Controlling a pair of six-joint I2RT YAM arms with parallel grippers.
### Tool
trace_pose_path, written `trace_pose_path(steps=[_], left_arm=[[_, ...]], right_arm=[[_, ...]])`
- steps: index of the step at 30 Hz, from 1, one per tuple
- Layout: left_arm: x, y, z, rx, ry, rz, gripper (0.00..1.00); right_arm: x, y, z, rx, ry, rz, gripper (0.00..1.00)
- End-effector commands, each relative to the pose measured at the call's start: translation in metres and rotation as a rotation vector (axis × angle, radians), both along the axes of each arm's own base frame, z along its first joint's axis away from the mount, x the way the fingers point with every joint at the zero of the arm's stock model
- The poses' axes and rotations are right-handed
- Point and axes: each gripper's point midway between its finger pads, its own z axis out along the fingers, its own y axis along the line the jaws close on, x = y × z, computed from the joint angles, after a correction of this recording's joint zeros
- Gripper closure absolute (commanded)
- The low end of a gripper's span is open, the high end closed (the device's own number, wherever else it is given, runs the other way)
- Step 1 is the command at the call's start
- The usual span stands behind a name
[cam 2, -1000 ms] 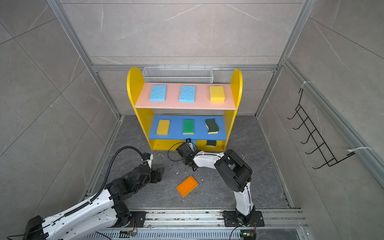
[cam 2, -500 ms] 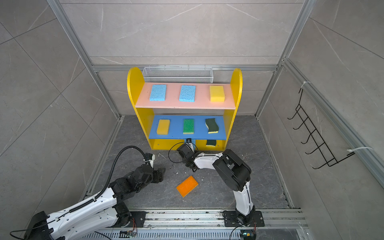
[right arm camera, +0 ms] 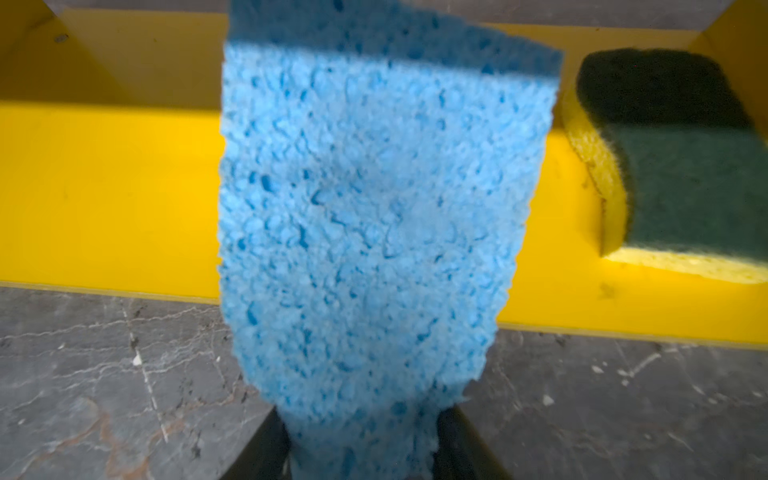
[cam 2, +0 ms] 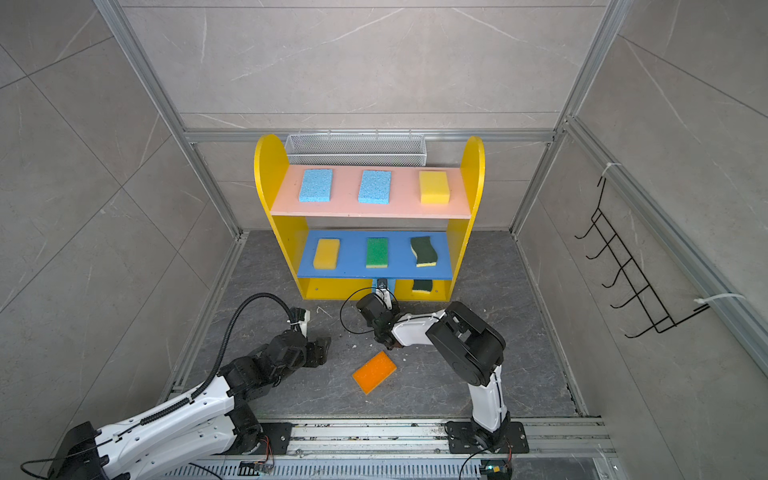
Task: Place and organize the cleaning sponges onto the shelf
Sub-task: 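Push the light-blue sponge into the compartment beside the dark-green sponge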
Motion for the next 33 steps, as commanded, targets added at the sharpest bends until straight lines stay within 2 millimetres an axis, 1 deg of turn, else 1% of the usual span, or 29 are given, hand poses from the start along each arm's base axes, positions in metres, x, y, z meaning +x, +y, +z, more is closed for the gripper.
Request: trace_pose_path(steps=[1, 7, 12, 17, 22, 25, 31, 33], left_arm=[[0.002, 0.000, 0.005, -0.033, -0.019, 0.008, 0.24], [0.001, 0.001, 0.003, -0.034, -0.020, 0.011, 0.24], [0.001, 0.003, -0.001, -0.026, -0.017, 0.012, 0.24], [0.000, 0.004, -0.006, -0.025, -0.010, 0.018, 0.24], [-0.001, 0.005, -0.010, -0.021, -0.008, 0.020, 0.24], [-0.001, 0.006, -0.011, -0.017, -0.011, 0.020, 0.24], [-0.002, 0.007, -0.014, -0.014, -0.009, 0.020, 0.24], [-0.002, 0.007, -0.014, -0.014, -0.009, 0.022, 0.24]], right_arm=[[0.003, -0.005, 0.025, 0.042, -0.083, -0.053, 0.52], [-0.001, -0.007, 0.021, 0.029, -0.075, -0.053, 0.52], [0.005, 0.002, 0.025, 0.025, -0.088, -0.032, 0.52], [0.007, 0.006, 0.016, 0.032, -0.068, -0.033, 0.53], [0.004, 0.009, 0.002, 0.010, -0.010, -0.025, 0.43], [0.003, 0.010, -0.006, 0.003, 0.012, -0.018, 0.40], [0.007, 0.016, -0.008, -0.016, 0.023, -0.012, 0.38], [0.008, 0.015, -0.008, -0.022, 0.025, -0.014, 0.36]])
